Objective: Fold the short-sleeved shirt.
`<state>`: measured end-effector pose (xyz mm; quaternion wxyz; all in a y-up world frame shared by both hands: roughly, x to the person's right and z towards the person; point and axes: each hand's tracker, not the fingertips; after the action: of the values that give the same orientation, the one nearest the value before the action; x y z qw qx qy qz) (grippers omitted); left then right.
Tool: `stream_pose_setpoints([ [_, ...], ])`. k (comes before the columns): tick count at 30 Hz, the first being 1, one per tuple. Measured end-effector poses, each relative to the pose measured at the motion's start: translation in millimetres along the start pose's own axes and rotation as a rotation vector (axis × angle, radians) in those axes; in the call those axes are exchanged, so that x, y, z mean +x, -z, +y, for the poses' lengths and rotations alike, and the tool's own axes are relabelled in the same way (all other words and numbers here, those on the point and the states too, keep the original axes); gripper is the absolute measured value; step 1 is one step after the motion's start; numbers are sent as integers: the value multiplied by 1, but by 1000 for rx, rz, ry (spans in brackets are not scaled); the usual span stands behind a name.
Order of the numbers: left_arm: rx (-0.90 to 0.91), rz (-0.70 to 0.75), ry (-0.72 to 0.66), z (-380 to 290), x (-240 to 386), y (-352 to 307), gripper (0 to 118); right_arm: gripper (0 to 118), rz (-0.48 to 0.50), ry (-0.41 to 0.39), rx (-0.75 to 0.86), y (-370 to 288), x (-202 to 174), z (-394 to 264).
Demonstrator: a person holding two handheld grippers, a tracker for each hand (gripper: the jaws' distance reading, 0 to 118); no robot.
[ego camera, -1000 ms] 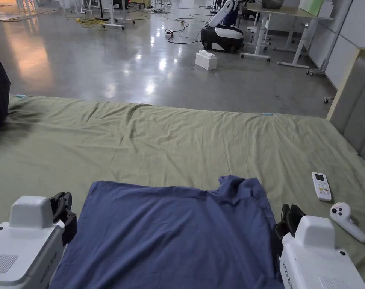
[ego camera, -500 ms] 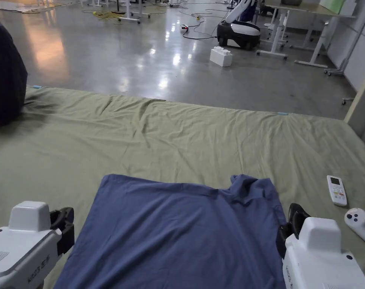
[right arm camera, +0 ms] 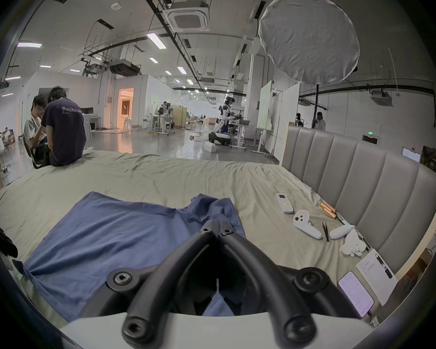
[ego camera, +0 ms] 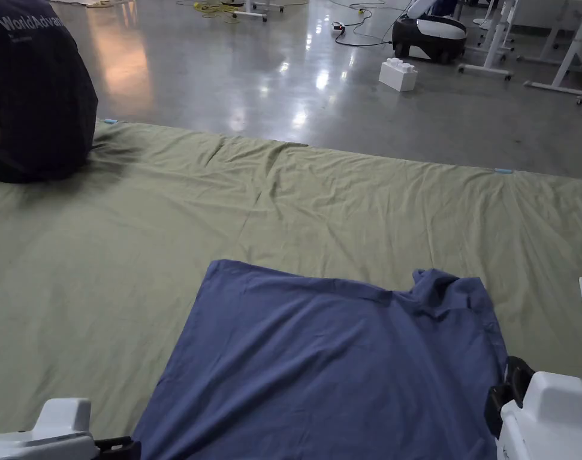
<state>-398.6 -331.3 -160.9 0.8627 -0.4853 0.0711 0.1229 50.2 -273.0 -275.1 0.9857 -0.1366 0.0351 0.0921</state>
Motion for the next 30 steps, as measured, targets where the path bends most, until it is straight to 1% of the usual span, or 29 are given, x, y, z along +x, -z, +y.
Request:
stream_pose_setpoints([
  [2, -30, 16, -16, -2, 1, 9, 64, 0, 2, -4, -13, 0, 0, -2],
  [8, -76, 95, 2, 3, 0, 40, 64, 0, 4, -10, -39, 1, 1, -9],
  [10, -82, 99, 5, 6, 4, 46, 63, 0, 1, -8, -48, 1, 3, -12],
  [11, -98, 113, 10, 9, -6, 61, 63, 0, -1, -6, -53, 1, 4, -13],
  [13, -92, 146, 59, 10, 0, 64, 62, 0, -2, -4, -61, 1, 6, -17],
  [16, -96, 158, 158, 12, 11, 68, 47, 0, -6, -1, -74, 1, 9, -21],
  [18, -91, 132, 184, 10, 21, 63, 27, 0, -4, 8, -87, 0, 11, -24],
  [19, -92, 128, 191, 4, 35, 53, 19, 0, 0, 17, -98, 0, 12, -25],
  [21, -97, 118, 201, 3, 34, 50, 10, 0, 2, 27, -109, -1, 16, -27],
  [23, -95, 98, 195, 3, 31, 45, 6, 0, 2, 40, -122, -4, 22, -28],
  [25, -88, 78, 184, 3, 26, 37, 5, 0, -1, 54, -144, -10, 31, -28],
  [27, -76, 66, 180, 7, 23, 34, 5, 0, 3, 67, -190, -14, 43, -31],
  [30, -65, 77, 177, 7, 21, 23, 5, 0, 27, 102, -307, -22, 62, -42],
])
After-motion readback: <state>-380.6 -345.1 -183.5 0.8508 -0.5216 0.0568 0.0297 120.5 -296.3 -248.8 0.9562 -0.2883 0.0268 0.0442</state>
